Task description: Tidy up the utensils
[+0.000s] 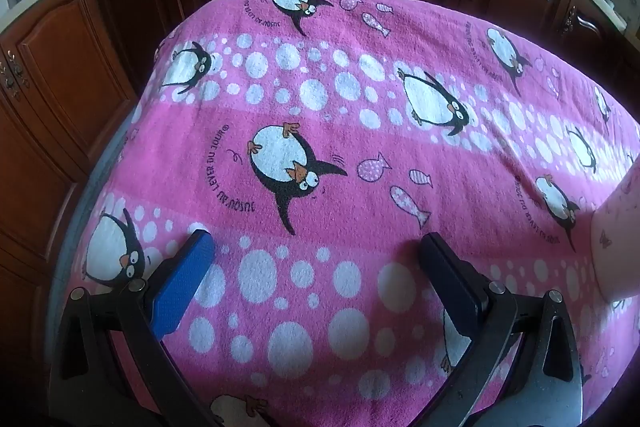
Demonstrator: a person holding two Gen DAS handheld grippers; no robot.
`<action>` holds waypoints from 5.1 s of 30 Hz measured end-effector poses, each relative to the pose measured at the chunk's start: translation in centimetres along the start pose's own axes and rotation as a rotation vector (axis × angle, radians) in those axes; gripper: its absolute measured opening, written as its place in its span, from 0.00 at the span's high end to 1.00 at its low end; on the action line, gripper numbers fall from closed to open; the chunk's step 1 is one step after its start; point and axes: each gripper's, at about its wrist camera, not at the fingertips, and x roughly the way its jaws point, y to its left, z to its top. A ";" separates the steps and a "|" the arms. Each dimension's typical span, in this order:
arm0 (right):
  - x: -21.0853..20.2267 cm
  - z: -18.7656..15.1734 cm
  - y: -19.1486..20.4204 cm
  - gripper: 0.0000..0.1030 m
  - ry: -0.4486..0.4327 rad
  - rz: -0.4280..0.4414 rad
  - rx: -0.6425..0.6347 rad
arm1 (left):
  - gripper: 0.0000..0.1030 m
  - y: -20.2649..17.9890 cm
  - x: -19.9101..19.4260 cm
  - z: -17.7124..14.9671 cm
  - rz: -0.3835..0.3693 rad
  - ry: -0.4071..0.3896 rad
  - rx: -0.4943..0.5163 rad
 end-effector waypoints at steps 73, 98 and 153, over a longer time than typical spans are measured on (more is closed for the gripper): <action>0.0 0.0 0.0 0.00 0.000 0.000 0.000 | 0.00 -0.1 0.1 -0.2 0.001 0.001 0.001; 0.0 0.1 0.0 0.00 -0.001 0.000 0.000 | 0.00 -0.3 0.0 -0.2 0.002 0.001 0.003; -23.5 -1.4 13.3 0.00 -0.186 0.149 -0.108 | 0.01 -10.8 -19.7 0.8 -0.095 -0.193 0.063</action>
